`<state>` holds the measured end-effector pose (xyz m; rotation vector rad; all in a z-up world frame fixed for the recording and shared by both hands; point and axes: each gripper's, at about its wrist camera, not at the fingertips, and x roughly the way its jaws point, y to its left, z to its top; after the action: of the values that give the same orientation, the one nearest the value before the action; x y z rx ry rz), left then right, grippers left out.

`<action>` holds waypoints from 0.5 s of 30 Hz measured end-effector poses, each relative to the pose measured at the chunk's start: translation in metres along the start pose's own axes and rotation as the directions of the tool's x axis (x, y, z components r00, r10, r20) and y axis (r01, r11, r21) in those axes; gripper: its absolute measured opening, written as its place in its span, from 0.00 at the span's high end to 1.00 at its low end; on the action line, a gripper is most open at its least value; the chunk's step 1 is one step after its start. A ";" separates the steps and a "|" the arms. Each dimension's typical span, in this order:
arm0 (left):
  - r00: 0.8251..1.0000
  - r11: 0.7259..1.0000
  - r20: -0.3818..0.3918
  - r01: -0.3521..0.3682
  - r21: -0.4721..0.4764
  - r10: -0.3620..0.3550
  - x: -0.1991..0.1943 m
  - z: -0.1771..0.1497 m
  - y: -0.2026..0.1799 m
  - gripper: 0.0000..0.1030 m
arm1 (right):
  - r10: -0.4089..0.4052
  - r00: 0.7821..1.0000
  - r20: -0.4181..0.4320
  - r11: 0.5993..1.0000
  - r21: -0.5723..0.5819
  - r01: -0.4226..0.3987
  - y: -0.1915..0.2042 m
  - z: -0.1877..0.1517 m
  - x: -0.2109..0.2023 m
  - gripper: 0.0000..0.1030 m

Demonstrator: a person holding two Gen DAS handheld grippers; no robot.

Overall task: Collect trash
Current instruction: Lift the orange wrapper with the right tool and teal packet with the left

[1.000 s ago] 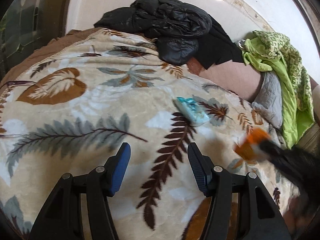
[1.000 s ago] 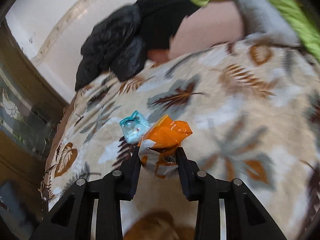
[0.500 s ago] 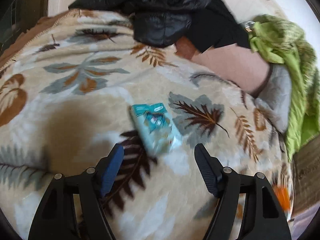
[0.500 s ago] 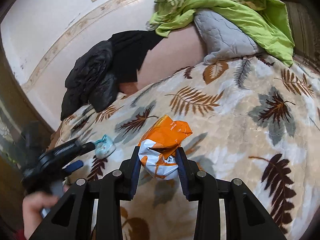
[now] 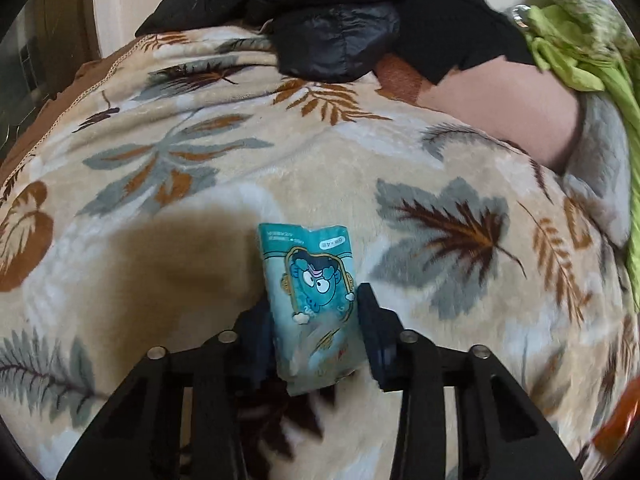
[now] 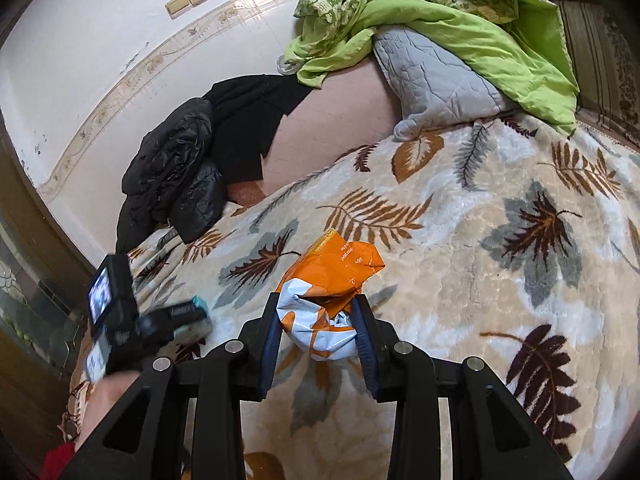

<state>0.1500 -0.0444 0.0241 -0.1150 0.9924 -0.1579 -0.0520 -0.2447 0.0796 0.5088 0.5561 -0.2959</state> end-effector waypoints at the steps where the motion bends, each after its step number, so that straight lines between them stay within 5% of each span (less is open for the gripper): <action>1: 1.000 1.000 -0.001 0.026 0.000 -0.026 -0.007 -0.008 0.004 0.68 | -0.001 1.000 0.004 1.000 -0.011 0.001 0.003 -0.001 -0.001 0.64; 15: 0.984 0.986 0.094 0.141 0.086 -0.149 -0.142 -0.121 0.045 0.73 | 0.101 0.993 -0.062 0.985 -0.134 -0.108 0.029 -0.032 -0.027 0.64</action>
<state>-0.0238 0.0227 0.0677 -0.1212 0.8768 -0.3215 -0.0760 -0.2003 0.0829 0.4127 0.5971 -0.1426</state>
